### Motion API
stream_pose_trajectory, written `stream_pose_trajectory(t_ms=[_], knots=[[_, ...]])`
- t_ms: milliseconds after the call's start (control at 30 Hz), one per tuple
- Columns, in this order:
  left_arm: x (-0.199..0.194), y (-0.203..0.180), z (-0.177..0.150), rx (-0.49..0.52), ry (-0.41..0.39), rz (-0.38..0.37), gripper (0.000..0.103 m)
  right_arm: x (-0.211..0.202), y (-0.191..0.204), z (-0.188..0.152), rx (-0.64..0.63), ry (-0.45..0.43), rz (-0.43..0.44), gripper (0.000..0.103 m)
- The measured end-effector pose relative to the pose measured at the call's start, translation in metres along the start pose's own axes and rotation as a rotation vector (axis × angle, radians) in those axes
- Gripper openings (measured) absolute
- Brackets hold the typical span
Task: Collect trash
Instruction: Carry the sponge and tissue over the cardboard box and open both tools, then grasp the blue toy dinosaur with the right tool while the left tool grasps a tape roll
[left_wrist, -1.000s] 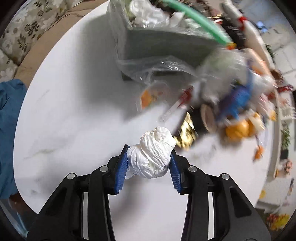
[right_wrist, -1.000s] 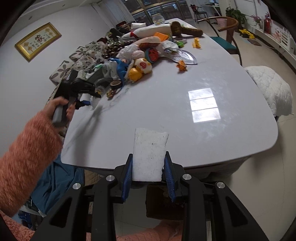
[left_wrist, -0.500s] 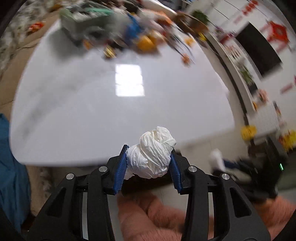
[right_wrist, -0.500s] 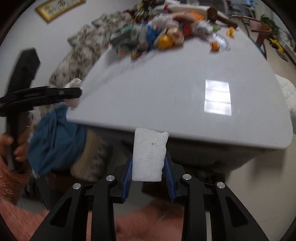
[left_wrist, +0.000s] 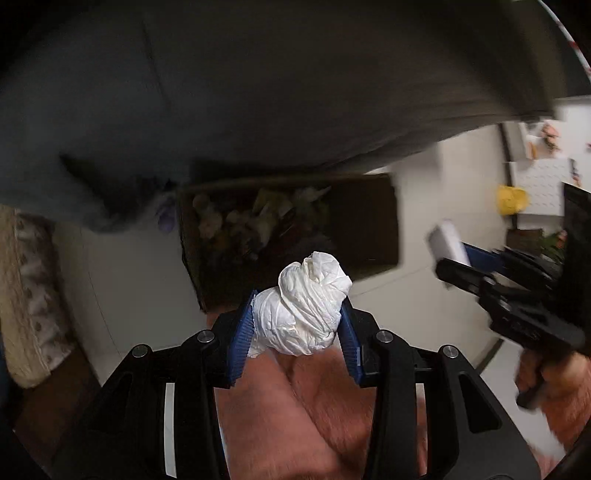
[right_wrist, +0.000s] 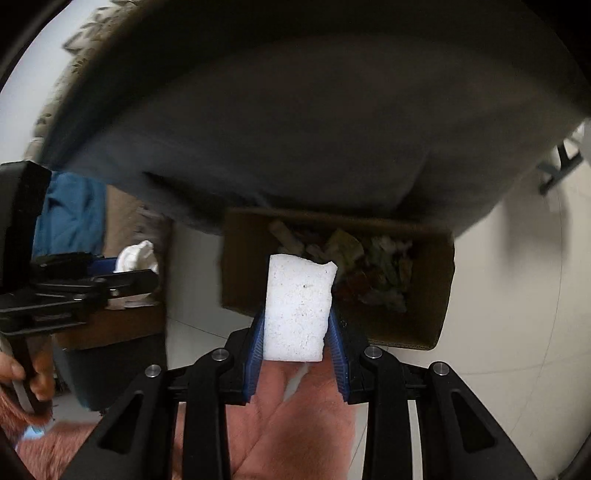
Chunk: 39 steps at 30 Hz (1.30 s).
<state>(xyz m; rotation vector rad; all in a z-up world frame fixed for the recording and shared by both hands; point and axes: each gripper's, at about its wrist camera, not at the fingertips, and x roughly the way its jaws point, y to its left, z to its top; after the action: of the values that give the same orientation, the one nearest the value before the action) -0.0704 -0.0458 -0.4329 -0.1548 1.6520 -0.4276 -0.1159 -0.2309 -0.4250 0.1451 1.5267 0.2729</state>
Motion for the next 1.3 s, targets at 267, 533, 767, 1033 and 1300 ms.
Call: stream_pose_trajectory(t_ms=[267,533,767,1033,1300], knots=[[0.136,0.043,0.028,-0.126,0.152,0.111,0.066,0.1,-0.048,0.013,0.106,0.037,-0.122,0.071],[0.153,0.048,0.017,-0.133,0.208,0.188,0.079,0.096,-0.063,0.0,0.154,0.074,-0.104,0.078],[0.073,0.018,0.006,-0.114,0.141,0.183,0.079,0.029,-0.037,0.0,0.116,0.005,-0.097,0.087],[-0.115,-0.042,-0.017,-0.098,-0.183,0.165,0.084,-0.152,0.028,0.007,-0.057,-0.316,0.031,0.098],[-0.238,-0.063,0.044,-0.125,-0.553,0.27,0.09,-0.243,0.049,0.038,-0.068,-0.583,0.101,0.098]])
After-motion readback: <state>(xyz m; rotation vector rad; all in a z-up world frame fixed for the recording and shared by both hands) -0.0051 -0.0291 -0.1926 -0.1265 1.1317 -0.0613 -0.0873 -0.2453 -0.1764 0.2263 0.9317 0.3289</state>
